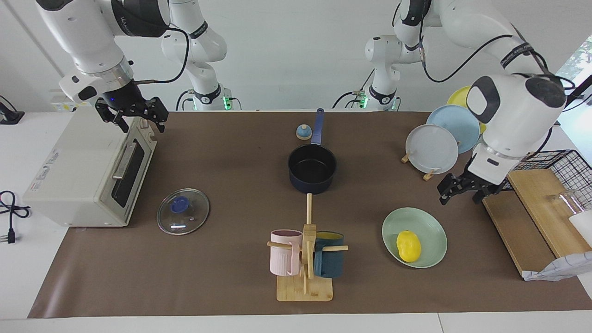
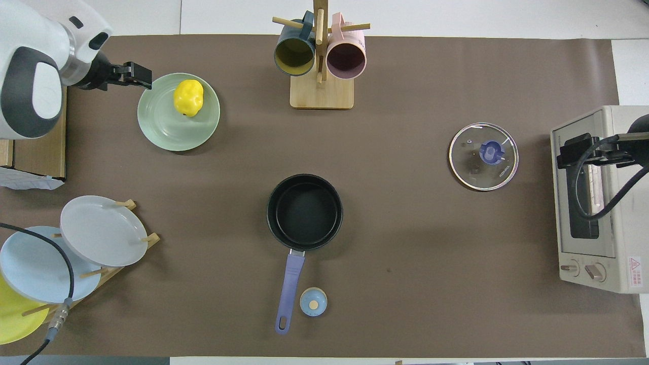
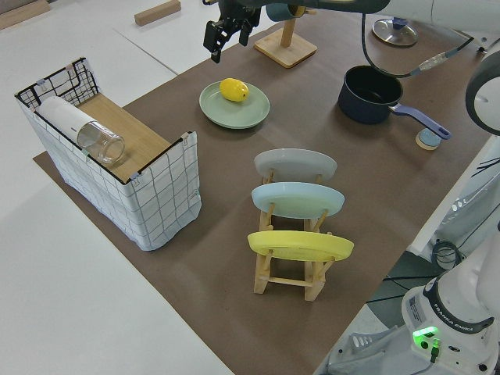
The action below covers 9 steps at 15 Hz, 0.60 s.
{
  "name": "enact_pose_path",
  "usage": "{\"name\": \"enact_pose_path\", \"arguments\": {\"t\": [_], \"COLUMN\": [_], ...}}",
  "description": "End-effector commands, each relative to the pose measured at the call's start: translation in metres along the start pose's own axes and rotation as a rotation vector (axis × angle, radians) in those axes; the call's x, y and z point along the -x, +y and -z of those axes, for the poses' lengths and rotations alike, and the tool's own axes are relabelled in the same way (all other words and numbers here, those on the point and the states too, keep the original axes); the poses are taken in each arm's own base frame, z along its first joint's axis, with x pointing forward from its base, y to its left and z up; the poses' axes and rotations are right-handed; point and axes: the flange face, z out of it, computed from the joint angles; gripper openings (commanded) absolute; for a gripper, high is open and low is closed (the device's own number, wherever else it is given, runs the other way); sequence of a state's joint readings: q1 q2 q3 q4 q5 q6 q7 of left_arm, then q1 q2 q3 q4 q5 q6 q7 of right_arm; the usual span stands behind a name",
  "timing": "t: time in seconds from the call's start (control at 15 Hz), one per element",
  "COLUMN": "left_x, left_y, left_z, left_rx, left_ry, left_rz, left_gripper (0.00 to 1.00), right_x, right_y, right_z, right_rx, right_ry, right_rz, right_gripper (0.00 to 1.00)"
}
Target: Transfer potato from pot to plate
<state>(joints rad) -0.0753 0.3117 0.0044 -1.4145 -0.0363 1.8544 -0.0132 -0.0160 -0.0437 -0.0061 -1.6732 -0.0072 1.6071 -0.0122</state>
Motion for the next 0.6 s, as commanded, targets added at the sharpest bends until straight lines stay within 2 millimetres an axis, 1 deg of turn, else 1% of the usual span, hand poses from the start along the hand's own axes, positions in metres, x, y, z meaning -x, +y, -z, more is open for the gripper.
{"name": "enact_pose_path", "arguments": {"t": [0.0, 0.13, 0.27, 0.4, 0.47, 0.53], "left_x": [0.035, 0.058, 0.079, 0.109, 0.125, 0.132], "left_y": [-0.008, -0.01, -0.01, -0.01, -0.009, -0.009], "left_z": [0.055, 0.087, 0.105, 0.109, 0.104, 0.098], "left_rx": [-0.027, -0.029, -0.028, -0.027, -0.026, -0.026], "left_ry": [-0.039, -0.072, -0.111, -0.144, -0.154, -0.16], "left_rz": [0.001, 0.004, 0.004, 0.003, 0.002, 0.002], "left_gripper": [1.0, 1.0, 1.0, 1.0, 1.0, 1.0], "right_x": [0.002, 0.002, 0.002, 0.002, 0.002, 0.002], "right_y": [-0.002, -0.002, -0.003, -0.003, -0.003, -0.003], "right_z": [0.003, 0.004, 0.003, 0.004, 0.003, 0.003], "right_rx": [-0.002, -0.002, -0.002, -0.002, -0.002, -0.002], "right_ry": [0.004, 0.006, 0.004, 0.006, 0.004, 0.004], "right_rz": [-0.004, -0.004, -0.004, -0.004, -0.004, -0.004], "right_gripper": [1.0, 1.0, 1.0, 1.0, 1.0, 1.0]}}
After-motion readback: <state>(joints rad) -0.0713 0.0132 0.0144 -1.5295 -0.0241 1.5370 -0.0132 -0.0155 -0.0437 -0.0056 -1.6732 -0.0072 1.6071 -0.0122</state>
